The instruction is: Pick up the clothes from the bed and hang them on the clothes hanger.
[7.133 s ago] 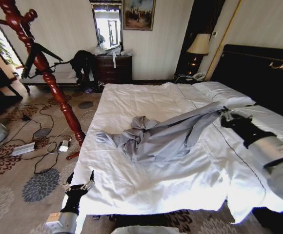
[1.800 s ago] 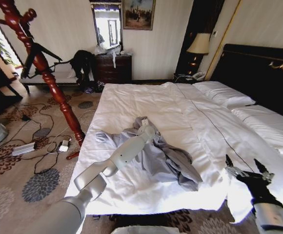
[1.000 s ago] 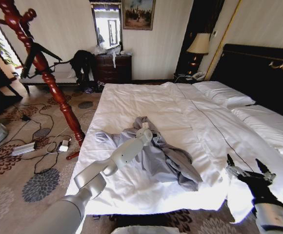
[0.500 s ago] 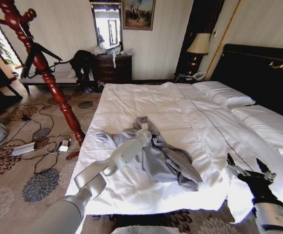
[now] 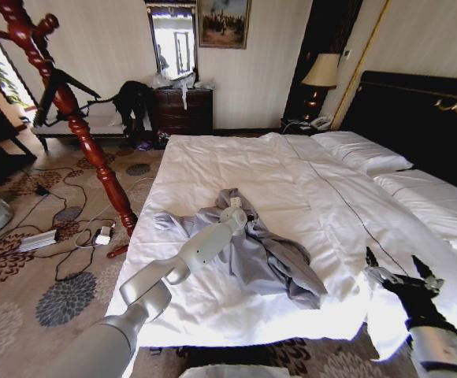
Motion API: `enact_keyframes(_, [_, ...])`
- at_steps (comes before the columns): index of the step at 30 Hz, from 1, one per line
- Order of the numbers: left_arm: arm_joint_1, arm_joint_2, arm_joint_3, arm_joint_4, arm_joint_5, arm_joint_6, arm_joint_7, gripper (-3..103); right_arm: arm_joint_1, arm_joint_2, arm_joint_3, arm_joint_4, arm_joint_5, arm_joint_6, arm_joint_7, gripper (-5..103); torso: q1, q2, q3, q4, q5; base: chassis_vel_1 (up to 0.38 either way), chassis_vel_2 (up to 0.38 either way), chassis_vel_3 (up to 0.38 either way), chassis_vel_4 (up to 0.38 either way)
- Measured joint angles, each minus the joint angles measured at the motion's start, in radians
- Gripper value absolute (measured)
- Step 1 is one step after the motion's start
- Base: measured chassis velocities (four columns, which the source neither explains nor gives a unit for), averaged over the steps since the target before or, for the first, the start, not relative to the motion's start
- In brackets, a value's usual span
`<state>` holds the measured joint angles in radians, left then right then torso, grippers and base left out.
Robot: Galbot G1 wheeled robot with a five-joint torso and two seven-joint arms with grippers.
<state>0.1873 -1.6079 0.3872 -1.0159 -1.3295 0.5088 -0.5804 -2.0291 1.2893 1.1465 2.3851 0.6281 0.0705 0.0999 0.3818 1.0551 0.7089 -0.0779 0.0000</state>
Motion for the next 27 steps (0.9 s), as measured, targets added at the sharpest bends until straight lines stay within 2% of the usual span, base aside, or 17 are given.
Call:
enact_keyframes(3, [-0.026, 0.002, 0.0, -0.047, -0.012, 0.005, 0.002, 0, 0.005, -0.004, 0.0, 0.003, 0.01, -0.005, 0.004, 100, 0.0, 0.0, 0.0, -0.0003, 0.0, 0.0, 0.0, 0.0, 0.0])
enact_keyframes(5, [-0.075, 0.032, 0.005, -0.105, -0.04, 0.006, -0.004, 0, 0.008, -0.011, -0.002, 0.007, 0.027, -0.014, 0.012, 100, 0.0, 0.0, 0.0, -0.0004, 0.0001, 0.0, 0.0, 0.0, 0.0])
enact_keyframes(9, [-0.121, 0.077, 0.013, -0.183, -0.092, 0.006, -0.031, 0, 0.012, -0.019, -0.002, 0.017, 0.05, -0.023, 0.021, 100, 0.0, 0.0, 0.0, 0.0005, -0.0001, 0.0, 0.0, 0.0, 0.0])
enact_keyframes(11, [-0.165, 0.112, 0.014, -0.259, -0.149, 0.005, -0.061, 0, 0.018, -0.026, 0.001, 0.025, 0.078, -0.031, 0.031, 100, 0.0, 0.0, 0.0, 0.0003, -0.0001, 0.0, 0.0, 0.0, 0.0])
enact_keyframes(15, [-0.24, 0.142, 0.014, -0.311, -0.2, -0.012, -0.093, 0, 0.025, -0.03, 0.003, 0.03, 0.093, -0.034, 0.041, 100, 0.0, 0.0, 0.0, -0.0003, -0.0001, 0.0, 0.0, 0.0, 0.0])
enact_keyframes(18, [-0.329, 0.166, 0.012, -0.316, -0.254, -0.02, -0.091, 0, 0.032, -0.03, 0.003, 0.041, 0.109, -0.041, 0.05, 100, 0.0, 0.0, 0.0, 0.0001, -0.0002, 0.0, 0.0, 0.0, 0.0])
enact_keyframes(20, [-0.342, 0.169, 0.011, -0.315, -0.263, -0.02, -0.088, 0, 0.033, -0.03, 0.003, 0.043, 0.112, -0.043, 0.052, 100, 0.0, 0.0, 0.0, 0.0001, -0.0002, 0.0, 0.0, 0.0, 0.0])
enact_keyframes(22, [-0.424, 0.188, 0.001, -0.303, -0.31, -0.018, -0.069, 0, 0.035, -0.033, 0.006, 0.054, 0.126, -0.049, 0.06, 100, 0.0, 0.0, 0.0, -0.0001, -0.0001, 0.0, 0.0, 0.0, 0.0])
enact_keyframes(27, [-0.531, 0.207, -0.002, -0.278, -0.36, -0.005, -0.034, 0, 0.041, -0.043, 0.015, 0.066, 0.146, -0.059, 0.072, 100, 0.0, 0.0, 0.0, 0.0, -0.0002, 0.0, 0.0, 0.0, 0.0])
